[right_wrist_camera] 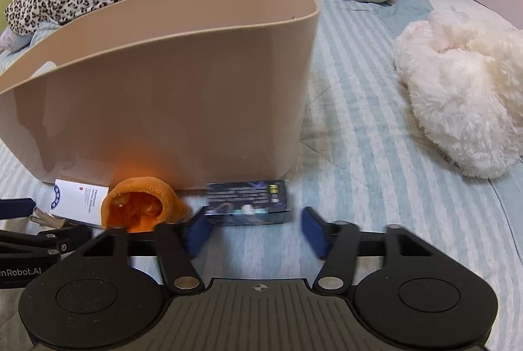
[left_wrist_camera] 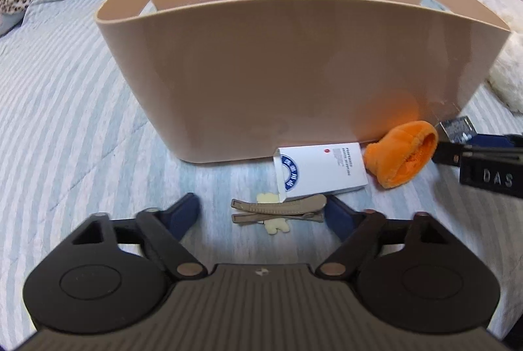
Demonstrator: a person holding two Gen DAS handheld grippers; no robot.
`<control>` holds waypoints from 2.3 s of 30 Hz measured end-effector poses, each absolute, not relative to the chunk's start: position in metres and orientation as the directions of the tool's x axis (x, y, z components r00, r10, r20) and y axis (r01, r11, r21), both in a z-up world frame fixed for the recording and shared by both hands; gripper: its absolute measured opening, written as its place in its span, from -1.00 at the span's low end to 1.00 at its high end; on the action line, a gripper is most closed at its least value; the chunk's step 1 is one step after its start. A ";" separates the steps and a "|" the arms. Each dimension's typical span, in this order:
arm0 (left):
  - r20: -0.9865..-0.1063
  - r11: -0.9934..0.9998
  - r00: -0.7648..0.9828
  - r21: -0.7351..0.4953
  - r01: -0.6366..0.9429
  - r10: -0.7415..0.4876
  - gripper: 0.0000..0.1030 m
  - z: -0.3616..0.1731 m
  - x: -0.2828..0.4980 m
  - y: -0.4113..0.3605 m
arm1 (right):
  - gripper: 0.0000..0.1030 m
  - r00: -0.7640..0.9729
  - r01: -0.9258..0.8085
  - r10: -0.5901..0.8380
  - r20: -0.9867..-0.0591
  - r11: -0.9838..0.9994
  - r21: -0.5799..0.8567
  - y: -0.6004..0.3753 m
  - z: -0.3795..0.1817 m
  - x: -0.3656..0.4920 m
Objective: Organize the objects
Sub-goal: 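Drop beige hair clip with left tool while right tool drops small dark box in basket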
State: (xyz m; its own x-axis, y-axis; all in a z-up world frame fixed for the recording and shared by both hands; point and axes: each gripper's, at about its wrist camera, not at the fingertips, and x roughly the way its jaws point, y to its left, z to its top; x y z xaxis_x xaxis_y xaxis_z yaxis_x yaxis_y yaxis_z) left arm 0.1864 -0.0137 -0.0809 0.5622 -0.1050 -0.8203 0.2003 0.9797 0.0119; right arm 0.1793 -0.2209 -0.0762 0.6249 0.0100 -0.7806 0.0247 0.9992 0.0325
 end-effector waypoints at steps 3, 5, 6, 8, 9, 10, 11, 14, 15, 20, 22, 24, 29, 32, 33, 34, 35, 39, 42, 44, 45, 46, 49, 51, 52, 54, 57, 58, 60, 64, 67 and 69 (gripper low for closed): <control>-0.819 0.976 0.561 0.006 0.219 -0.121 0.20 -0.079 0.184 -0.014 | -0.07 0.624 0.028 0.017 -0.781 0.999 0.045 -0.225 -0.076 0.178; -0.817 0.976 0.563 -0.005 0.216 -0.129 0.13 -0.077 0.184 -0.011 | -0.11 0.625 0.026 0.014 -0.781 0.999 0.039 -0.226 -0.076 0.175; -0.817 0.977 0.561 -0.012 0.214 -0.133 0.13 -0.076 0.184 -0.010 | -0.11 0.625 0.024 0.011 -0.780 0.999 0.034 -0.225 -0.076 0.174; -0.819 0.977 0.556 -0.024 0.213 -0.141 0.13 -0.074 0.183 -0.007 | -0.12 0.622 0.020 0.007 -0.783 1.000 0.024 -0.224 -0.074 0.170; -0.820 0.977 0.555 -0.026 0.213 -0.142 0.12 -0.074 0.182 -0.005 | -0.12 0.620 0.018 0.004 -0.784 1.000 0.020 -0.224 -0.073 0.169; -0.820 0.977 0.555 -0.026 0.213 -0.142 0.12 -0.073 0.180 -0.003 | -0.12 0.619 0.018 0.001 -0.785 1.000 0.016 -0.223 -0.072 0.167; -0.819 0.977 0.555 -0.025 0.213 -0.142 0.12 -0.071 0.177 -0.002 | -0.12 0.618 0.018 0.000 -0.786 1.000 0.014 -0.223 -0.071 0.165; -0.819 0.977 0.556 -0.030 0.210 -0.145 0.12 -0.067 0.162 -0.001 | -0.12 0.619 0.014 0.005 -0.786 1.000 0.018 -0.222 -0.066 0.159; -0.818 0.978 0.556 -0.034 0.208 -0.147 0.12 -0.065 0.160 0.001 | -0.12 0.622 0.012 0.006 -0.783 1.000 0.017 -0.221 -0.062 0.157; -0.788 0.978 0.593 -0.053 0.203 -0.166 0.12 -0.044 0.150 0.008 | -0.12 0.659 0.004 0.018 -0.752 1.000 0.027 -0.218 -0.041 0.140; -0.769 0.977 0.614 -0.065 0.204 -0.180 0.12 -0.032 0.149 0.011 | -0.12 0.678 0.003 0.026 -0.734 0.999 0.038 -0.219 -0.029 0.132; -0.747 0.976 0.636 -0.083 0.202 -0.195 0.12 -0.019 0.146 0.011 | -0.12 0.697 0.002 0.030 -0.716 0.999 0.045 -0.218 -0.018 0.126; -0.688 0.977 0.698 -0.082 0.197 -0.199 0.12 0.013 0.153 0.013 | -0.12 0.752 -0.009 0.046 -0.657 0.998 0.059 -0.216 0.015 0.120; -0.659 0.975 0.722 -0.094 0.200 -0.211 0.12 0.030 0.161 0.012 | -0.12 0.791 -0.020 0.052 -0.609 0.998 0.060 -0.212 0.037 0.122; -0.647 0.976 0.733 -0.087 0.202 -0.209 0.12 0.036 0.164 0.009 | -0.12 0.802 -0.024 0.055 -0.595 0.998 0.060 -0.211 0.042 0.123; -0.635 0.976 0.746 -0.073 0.203 -0.203 0.12 0.042 0.167 0.008 | -0.12 0.814 -0.028 0.056 -0.578 0.998 0.057 -0.209 0.049 0.126; -0.621 0.978 0.760 -0.056 0.202 -0.192 0.12 0.046 0.170 0.005 | -0.12 0.822 -0.030 0.056 -0.566 0.998 0.054 -0.208 0.053 0.129; -0.572 0.983 0.805 -0.012 0.185 -0.159 0.12 0.060 0.188 -0.004 | -0.12 0.841 -0.041 0.071 -0.536 0.997 0.067 -0.203 0.066 0.145; -0.557 0.984 0.817 0.005 0.181 -0.147 0.12 0.065 0.204 -0.010 | -0.12 0.848 -0.046 0.068 -0.526 0.997 0.055 -0.200 0.067 0.161; -0.554 0.983 0.822 0.028 0.180 -0.134 0.12 0.065 0.215 -0.016 | -0.12 0.851 -0.048 0.065 -0.521 0.998 0.046 -0.197 0.067 0.172; -0.555 0.983 0.822 0.040 0.178 -0.126 0.12 0.063 0.221 -0.020 | -0.12 0.852 -0.049 0.066 -0.519 0.998 0.046 -0.196 0.066 0.177; -0.560 0.983 0.820 0.048 0.175 -0.119 0.12 0.061 0.227 -0.022 | -0.12 0.852 -0.049 0.065 -0.519 0.998 0.045 -0.195 0.065 0.183; -0.586 0.982 0.804 0.076 0.172 -0.095 0.12 0.050 0.246 -0.031 | -0.12 0.846 -0.048 0.060 -0.530 0.998 0.035 -0.191 0.058 0.201; -0.610 0.981 0.789 0.097 0.167 -0.074 0.12 0.040 0.257 -0.036 | -0.12 0.837 -0.049 0.052 -0.545 0.999 0.021 -0.188 0.052 0.214; -0.625 0.980 0.778 0.106 0.166 -0.064 0.12 0.034 0.262 -0.038 | -0.12 0.831 -0.049 0.046 -0.555 0.999 0.009 -0.186 0.048 0.220; -0.651 0.979 0.758 0.121 0.161 -0.044 0.12 0.021 0.271 -0.041 | -0.12 0.820 -0.055 0.034 -0.572 0.998 -0.019 -0.183 0.041 0.229; -0.693 0.977 0.721 0.138 0.166 -0.025 0.12 0.003 0.280 -0.042 | -0.12 0.795 -0.067 0.017 -0.606 0.996 -0.060 -0.177 0.028 0.240; -0.708 0.975 0.706 0.141 0.171 -0.021 0.12 -0.003 0.283 -0.042 | -0.12 0.783 -0.072 0.011 -0.621 0.995 -0.073 -0.175 0.023 0.244; -0.725 0.974 0.688 0.145 0.175 -0.015 0.12 -0.012 0.285 -0.042 | -0.12 0.761 -0.081 0.005 -0.649 0.993 -0.087 -0.173 0.014 0.249; -0.724 0.974 0.689 0.142 0.178 -0.021 0.14 -0.013 0.281 -0.039 | 0.04 0.734 -0.087 0.010 -0.679 0.993 -0.079 -0.173 0.002 0.249; -0.717 0.977 0.697 0.133 0.168 -0.023 0.33 -0.004 0.275 -0.035 | 0.26 0.754 -0.101 0.001 -0.657 0.988 -0.115 -0.169 0.006 0.240; -0.698 0.979 0.716 0.136 0.151 -0.013 0.58 0.005 0.268 -0.031 | 0.40 0.770 -0.103 -0.009 -0.638 0.985 -0.138 -0.169 0.015 0.233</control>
State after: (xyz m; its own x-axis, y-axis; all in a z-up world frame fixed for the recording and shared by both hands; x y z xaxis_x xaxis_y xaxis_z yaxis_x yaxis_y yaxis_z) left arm 0.2679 -0.0307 0.0048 0.7156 -0.0132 -0.6984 0.1508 0.9792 0.1360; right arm 0.2328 -0.1691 0.0149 0.7699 -0.0086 -0.6381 -0.1031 0.9851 -0.1377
